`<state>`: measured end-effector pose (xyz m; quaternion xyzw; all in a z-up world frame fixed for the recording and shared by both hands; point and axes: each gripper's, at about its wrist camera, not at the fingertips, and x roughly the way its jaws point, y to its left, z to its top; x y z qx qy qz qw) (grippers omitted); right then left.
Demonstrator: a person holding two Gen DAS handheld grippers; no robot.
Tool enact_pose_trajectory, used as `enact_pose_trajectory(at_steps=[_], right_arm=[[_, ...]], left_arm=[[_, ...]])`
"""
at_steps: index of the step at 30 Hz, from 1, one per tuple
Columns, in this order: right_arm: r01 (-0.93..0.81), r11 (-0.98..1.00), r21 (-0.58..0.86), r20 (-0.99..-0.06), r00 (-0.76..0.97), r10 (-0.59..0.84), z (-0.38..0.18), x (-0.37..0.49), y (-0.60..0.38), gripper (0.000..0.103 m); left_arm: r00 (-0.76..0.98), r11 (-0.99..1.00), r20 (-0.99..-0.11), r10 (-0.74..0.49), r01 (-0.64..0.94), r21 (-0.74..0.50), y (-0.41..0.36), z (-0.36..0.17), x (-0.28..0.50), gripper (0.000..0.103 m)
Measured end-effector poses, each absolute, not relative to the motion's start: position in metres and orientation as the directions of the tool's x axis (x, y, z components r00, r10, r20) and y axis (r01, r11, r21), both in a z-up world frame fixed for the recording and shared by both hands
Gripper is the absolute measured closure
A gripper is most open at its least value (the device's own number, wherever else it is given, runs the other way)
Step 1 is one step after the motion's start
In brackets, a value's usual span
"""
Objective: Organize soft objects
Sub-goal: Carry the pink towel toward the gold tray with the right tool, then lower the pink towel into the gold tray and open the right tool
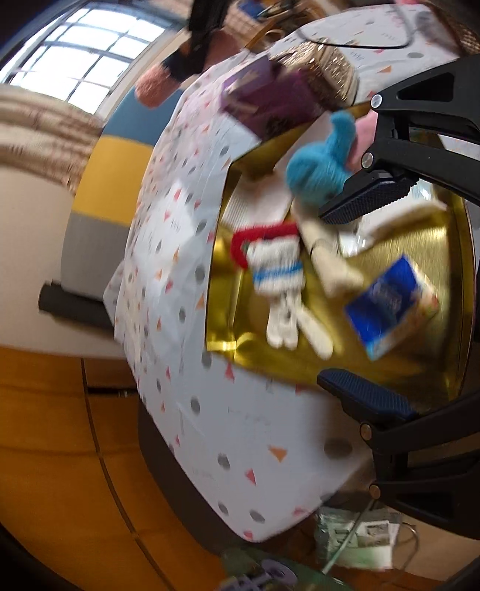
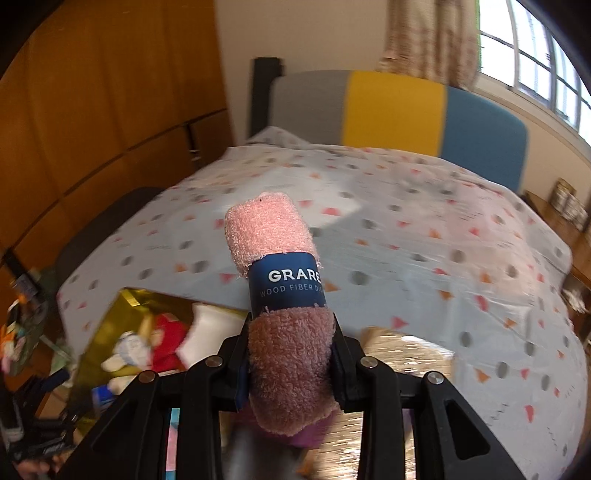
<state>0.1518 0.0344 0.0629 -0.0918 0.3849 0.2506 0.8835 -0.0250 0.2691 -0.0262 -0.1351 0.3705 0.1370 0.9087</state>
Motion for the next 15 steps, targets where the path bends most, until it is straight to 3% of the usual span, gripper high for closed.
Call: enact_pose_trajectory(at_steps=[8, 15], right_arm=[[-0.674, 0.725, 0.140, -0.759, 0.397, 0.516, 0.032, 0.089, 0.103, 0.070], [-0.754, 0.626, 0.197, -0.788, 0.258, 0.558, -0.010, 0.038, 0.143, 0.070]], left_arm=[[0.672, 0.880, -0.701, 0.238, -0.455, -0.137, 0.305, -0.023, -0.041, 0.022], [0.665, 0.855, -0.691, 0.282, -0.502, -0.134, 0.315, -0.022, -0.045, 0.022]])
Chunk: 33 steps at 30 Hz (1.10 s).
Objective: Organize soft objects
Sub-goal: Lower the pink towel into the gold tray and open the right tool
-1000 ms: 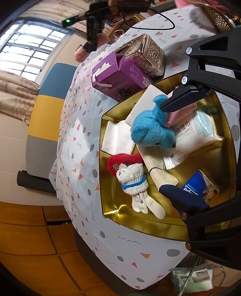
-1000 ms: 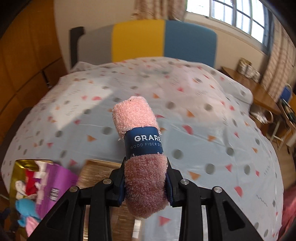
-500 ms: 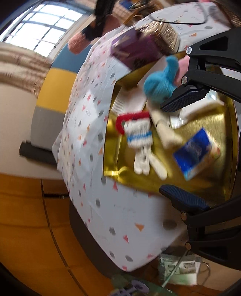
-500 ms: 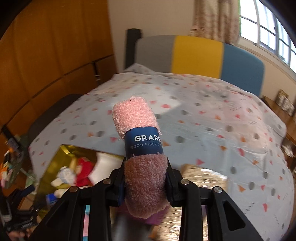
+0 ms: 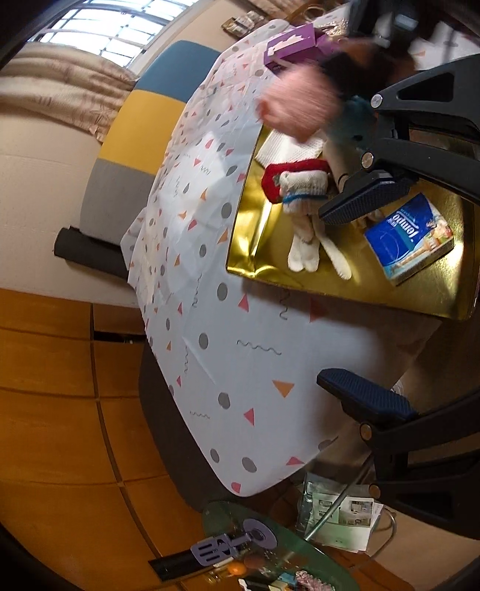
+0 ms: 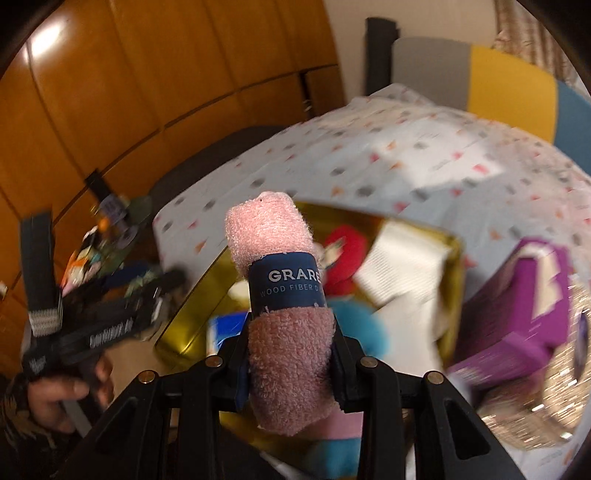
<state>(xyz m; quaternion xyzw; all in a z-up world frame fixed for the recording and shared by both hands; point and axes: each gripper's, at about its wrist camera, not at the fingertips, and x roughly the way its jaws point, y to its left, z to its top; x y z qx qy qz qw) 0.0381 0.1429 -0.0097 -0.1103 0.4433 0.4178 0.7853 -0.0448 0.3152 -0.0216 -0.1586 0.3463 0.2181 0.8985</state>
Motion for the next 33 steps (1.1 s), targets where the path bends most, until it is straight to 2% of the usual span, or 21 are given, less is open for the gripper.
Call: enact_pose_trajectory(at_steps=[8, 13, 20, 30, 33], right_arm=[[-0.789, 0.583, 0.196, -0.850, 0.159, 0.502, -0.063, 0.017, 0.167, 0.070], [-0.738, 0.657, 0.152, -0.876, 0.208, 0.435, -0.086, 0.045, 0.169, 0.070], [-0.693, 0.709, 0.133, -0.885, 0.239, 0.399, -0.095, 0.073, 0.173, 0.070], [-0.763, 0.644, 0.057, -0.876, 0.272, 0.399, -0.093, 0.039, 0.168, 0.069], [-0.739, 0.669, 0.077, -0.866, 0.283, 0.412, -0.093, 0.043, 0.160, 0.065]], left_arm=[[0.661, 0.850, -0.692, 0.291, -0.510, -0.130, 0.316, -0.023, -0.045, 0.022], [0.663, 0.857, -0.695, 0.280, -0.498, -0.130, 0.312, -0.025, -0.042, 0.022], [0.661, 0.867, -0.702, 0.266, -0.482, -0.125, 0.306, -0.027, -0.037, 0.021], [0.660, 0.873, -0.704, 0.262, -0.473, -0.118, 0.299, -0.027, -0.036, 0.020], [0.660, 0.875, -0.705, 0.257, -0.469, -0.120, 0.298, -0.027, -0.036, 0.018]])
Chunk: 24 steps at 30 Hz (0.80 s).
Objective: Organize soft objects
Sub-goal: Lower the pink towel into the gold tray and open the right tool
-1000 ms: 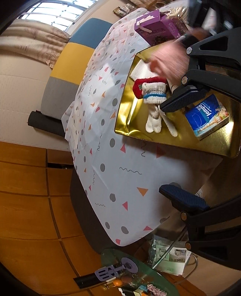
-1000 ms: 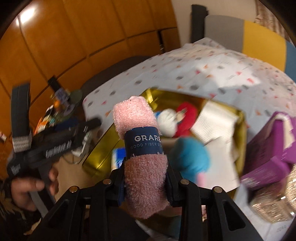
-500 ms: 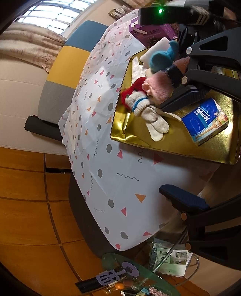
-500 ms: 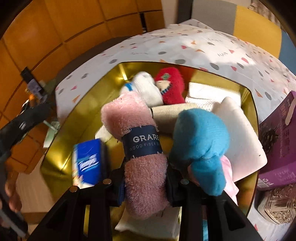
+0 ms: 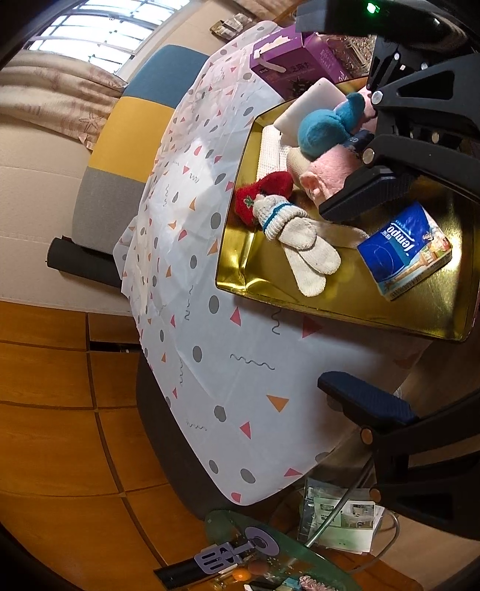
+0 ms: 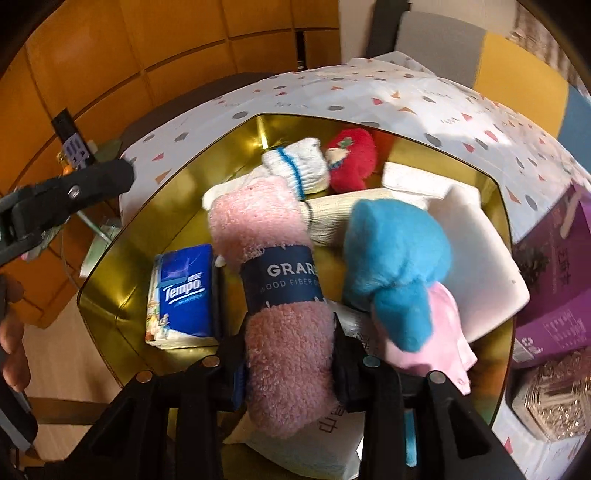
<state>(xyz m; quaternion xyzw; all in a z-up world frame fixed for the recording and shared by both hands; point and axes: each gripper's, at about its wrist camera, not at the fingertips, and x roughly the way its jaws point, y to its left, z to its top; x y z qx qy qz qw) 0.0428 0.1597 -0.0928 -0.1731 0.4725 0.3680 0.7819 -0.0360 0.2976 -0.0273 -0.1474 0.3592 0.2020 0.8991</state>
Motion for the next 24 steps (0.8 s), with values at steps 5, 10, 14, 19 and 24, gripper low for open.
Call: enact_pose_trajectory(at_steps=[5, 10, 14, 19, 24], right_arm=[[-0.717, 0.677, 0.167, -0.834, 0.263, 0.484, -0.076, 0.044, 0.138, 0.057], [-0.727, 0.659, 0.191, -0.808, 0.265, 0.526, -0.056, 0.033, 0.118, 0.055], [-0.745, 0.649, 0.154, -0.811, 0.280, 0.514, -0.058, 0.026, 0.118, 0.061], [-0.749, 0.648, 0.137, -0.826, 0.275, 0.493, -0.074, 0.032, 0.134, 0.076], [-0.732, 0.659, 0.173, -0.825, 0.258, 0.503, -0.078, 0.039, 0.142, 0.073]], left_arm=[[0.658, 0.874, -0.708, 0.256, -0.470, -0.121, 0.298, -0.029, -0.036, 0.018], [0.659, 0.874, -0.708, 0.254, -0.471, -0.125, 0.297, -0.030, -0.037, 0.018], [0.661, 0.878, -0.708, 0.248, -0.463, -0.124, 0.293, -0.030, -0.037, 0.018], [0.666, 0.881, -0.702, 0.250, -0.458, -0.120, 0.290, -0.025, -0.034, 0.018], [0.674, 0.887, -0.690, 0.262, -0.450, -0.103, 0.280, -0.016, -0.032, 0.010]])
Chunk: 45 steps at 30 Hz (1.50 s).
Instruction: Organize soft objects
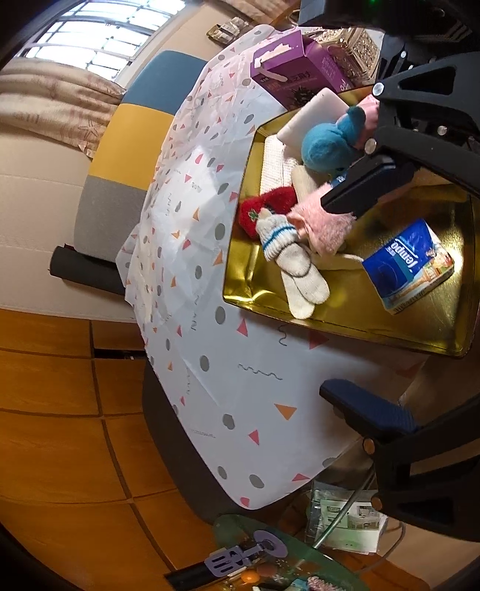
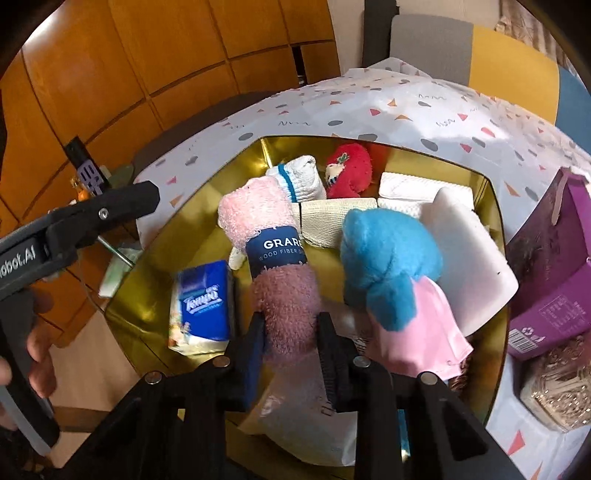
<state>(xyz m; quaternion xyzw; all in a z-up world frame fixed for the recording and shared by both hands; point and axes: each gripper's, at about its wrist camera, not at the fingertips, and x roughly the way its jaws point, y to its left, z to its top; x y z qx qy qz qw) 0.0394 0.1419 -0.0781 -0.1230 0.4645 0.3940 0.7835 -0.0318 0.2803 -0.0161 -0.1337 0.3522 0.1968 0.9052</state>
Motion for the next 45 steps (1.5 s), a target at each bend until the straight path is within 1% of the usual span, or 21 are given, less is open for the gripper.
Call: enact_pose_trajectory(at_steps=[3, 5, 7, 10, 13, 15, 18, 22, 27, 32, 36, 45], right_arm=[[-0.722, 0.663, 0.198, -0.816, 0.254, 0.520, -0.072, 0.036, 0.133, 0.069], [-0.716, 0.672, 0.189, -0.809, 0.275, 0.519, -0.068, 0.031, 0.127, 0.068], [-0.706, 0.687, 0.172, -0.803, 0.304, 0.513, -0.063, 0.027, 0.118, 0.068], [-0.674, 0.724, 0.144, -0.790, 0.362, 0.495, -0.056, 0.024, 0.104, 0.067], [-0.617, 0.782, 0.089, -0.775, 0.451, 0.444, -0.049, 0.020, 0.093, 0.067], [-0.576, 0.816, 0.049, -0.761, 0.508, 0.404, -0.045, 0.018, 0.085, 0.065], [-0.514, 0.858, -0.015, -0.738, 0.584, 0.337, -0.039, 0.017, 0.075, 0.064], [-0.416, 0.909, -0.042, -0.712, 0.651, 0.265, -0.031, 0.020, 0.055, 0.064], [-0.355, 0.934, -0.034, -0.689, 0.686, 0.235, -0.023, 0.022, 0.035, 0.064], [-0.324, 0.945, -0.031, -0.678, 0.702, 0.218, -0.019, 0.021, 0.024, 0.064], [-0.312, 0.950, -0.026, -0.670, 0.710, 0.215, -0.018, 0.020, 0.020, 0.064], [-0.307, 0.951, -0.019, -0.673, 0.707, 0.215, -0.018, 0.021, 0.017, 0.064]], left_arm=[[0.677, 0.892, -0.687, 0.264, -0.442, -0.092, 0.275, -0.015, -0.031, 0.007], [0.680, 0.896, -0.687, 0.256, -0.433, -0.095, 0.271, -0.015, -0.031, 0.006], [0.679, 0.898, -0.687, 0.259, -0.431, -0.086, 0.267, -0.015, -0.032, 0.003], [0.684, 0.901, -0.680, 0.264, -0.426, -0.078, 0.259, -0.013, -0.033, 0.001], [0.689, 0.903, -0.671, 0.274, -0.425, -0.067, 0.251, -0.011, -0.034, 0.000], [0.694, 0.906, -0.666, 0.275, -0.419, -0.064, 0.245, -0.009, -0.035, 0.000], [0.710, 0.911, -0.654, 0.259, -0.405, -0.079, 0.233, -0.006, -0.036, 0.000], [0.714, 0.917, -0.646, 0.270, -0.396, -0.055, 0.218, -0.004, -0.036, 0.000], [0.720, 0.924, -0.647, 0.251, -0.376, -0.061, 0.202, -0.005, -0.034, 0.000], [0.723, 0.928, -0.634, 0.276, -0.373, -0.020, 0.187, -0.002, -0.032, 0.000], [0.728, 0.926, -0.623, 0.285, -0.377, -0.017, 0.183, -0.001, -0.035, 0.000], [0.722, 0.924, -0.629, 0.287, -0.381, -0.016, 0.182, -0.002, -0.035, 0.000]])
